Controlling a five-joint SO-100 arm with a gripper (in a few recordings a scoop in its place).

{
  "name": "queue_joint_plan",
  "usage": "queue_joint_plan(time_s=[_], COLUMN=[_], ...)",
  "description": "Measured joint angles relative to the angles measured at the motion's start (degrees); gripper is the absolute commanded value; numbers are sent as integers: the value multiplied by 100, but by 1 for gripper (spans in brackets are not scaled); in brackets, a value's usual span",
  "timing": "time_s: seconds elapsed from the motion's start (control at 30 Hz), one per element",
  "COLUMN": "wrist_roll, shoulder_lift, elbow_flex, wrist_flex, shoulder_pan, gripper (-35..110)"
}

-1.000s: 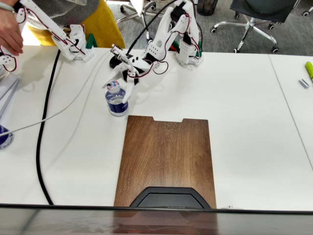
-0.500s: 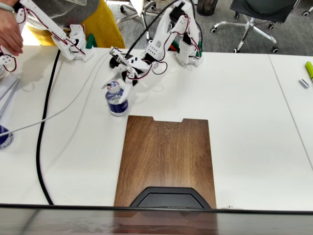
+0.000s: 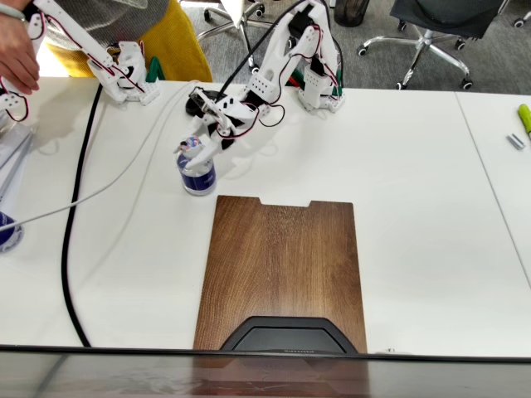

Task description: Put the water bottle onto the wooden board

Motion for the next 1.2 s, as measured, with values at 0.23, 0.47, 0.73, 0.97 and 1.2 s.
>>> queue_joint_plan(time_s=[0.23,0.47,0.73,0.97,1.2], wrist_roll=[-149,26,1020,1345,1354], shoulder_lift=[0,62,562,1301,1424], elbow_flex=[-35,-70,-35,-44,-35], wrist_flex=[114,290,387,387,378], shoulder_pan=[0,105,-158,-650,-1248], gripper=[0,0,0,0,0])
